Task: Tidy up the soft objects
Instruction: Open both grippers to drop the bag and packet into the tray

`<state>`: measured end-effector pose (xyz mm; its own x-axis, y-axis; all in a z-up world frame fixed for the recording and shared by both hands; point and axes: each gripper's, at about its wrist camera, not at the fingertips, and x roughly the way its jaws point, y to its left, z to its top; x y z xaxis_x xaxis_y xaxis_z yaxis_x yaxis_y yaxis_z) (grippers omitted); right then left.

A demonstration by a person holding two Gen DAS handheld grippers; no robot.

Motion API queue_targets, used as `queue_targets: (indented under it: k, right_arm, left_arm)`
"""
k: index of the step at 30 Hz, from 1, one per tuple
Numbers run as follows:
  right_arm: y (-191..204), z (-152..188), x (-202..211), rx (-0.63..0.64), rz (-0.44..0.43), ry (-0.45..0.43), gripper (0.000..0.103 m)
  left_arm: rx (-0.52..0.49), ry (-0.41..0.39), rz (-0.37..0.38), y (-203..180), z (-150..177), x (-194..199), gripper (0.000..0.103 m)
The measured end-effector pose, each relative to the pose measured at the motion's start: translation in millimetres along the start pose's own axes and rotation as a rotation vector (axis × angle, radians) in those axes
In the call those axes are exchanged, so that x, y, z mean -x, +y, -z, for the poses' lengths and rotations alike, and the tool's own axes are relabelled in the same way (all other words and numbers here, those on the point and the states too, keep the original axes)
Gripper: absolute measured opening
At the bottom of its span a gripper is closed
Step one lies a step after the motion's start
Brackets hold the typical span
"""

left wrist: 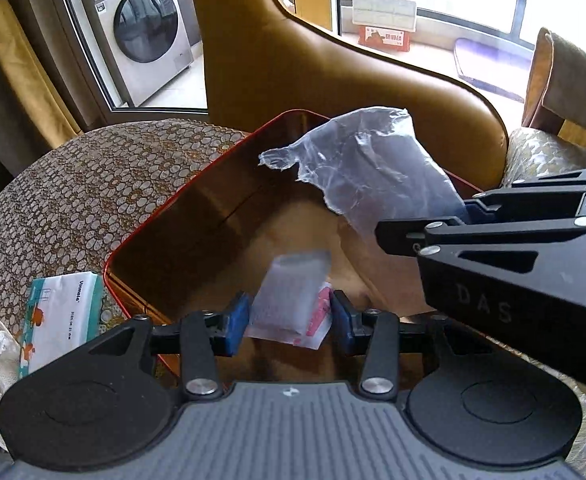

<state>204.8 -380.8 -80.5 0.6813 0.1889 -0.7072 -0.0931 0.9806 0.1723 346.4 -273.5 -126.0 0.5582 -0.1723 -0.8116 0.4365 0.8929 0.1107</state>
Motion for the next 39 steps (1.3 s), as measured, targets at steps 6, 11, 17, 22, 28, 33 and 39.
queue_targets:
  k: [6,11,17,22,28,33,39]
  right_arm:
    - [-3,-1,3,0.0,0.035,0.005,0.025]
    - [-6,-1,12,-0.01,0.047,-0.005,0.052]
    - [-4,-2,29,0.009,0.045,-0.028,0.063]
    - [-2,-7,48,0.01,0.036,-0.054,0.072]
    - [3,-6,75,0.031,0.021,-0.094,0.078]
    - [11,-6,101,0.058,0.003,-0.113,0.078]
    - [35,-1,130,0.1,-0.055,-0.142,0.08]
  left_arm:
    - [0.008,-0.014,0.015,0,0,5,0.056]
    - [0.018,-0.04,0.011,1,2,14,0.065]
    - [0.024,-0.077,0.0,0,5,32,0.067]
    - [0.062,-0.093,-0.012,5,12,52,0.067]
    - [0.08,-0.132,-0.031,13,23,87,0.067]
    - [0.104,-0.162,-0.057,22,38,118,0.067]
    - [0.151,-0.214,-0.084,38,60,162,0.067]
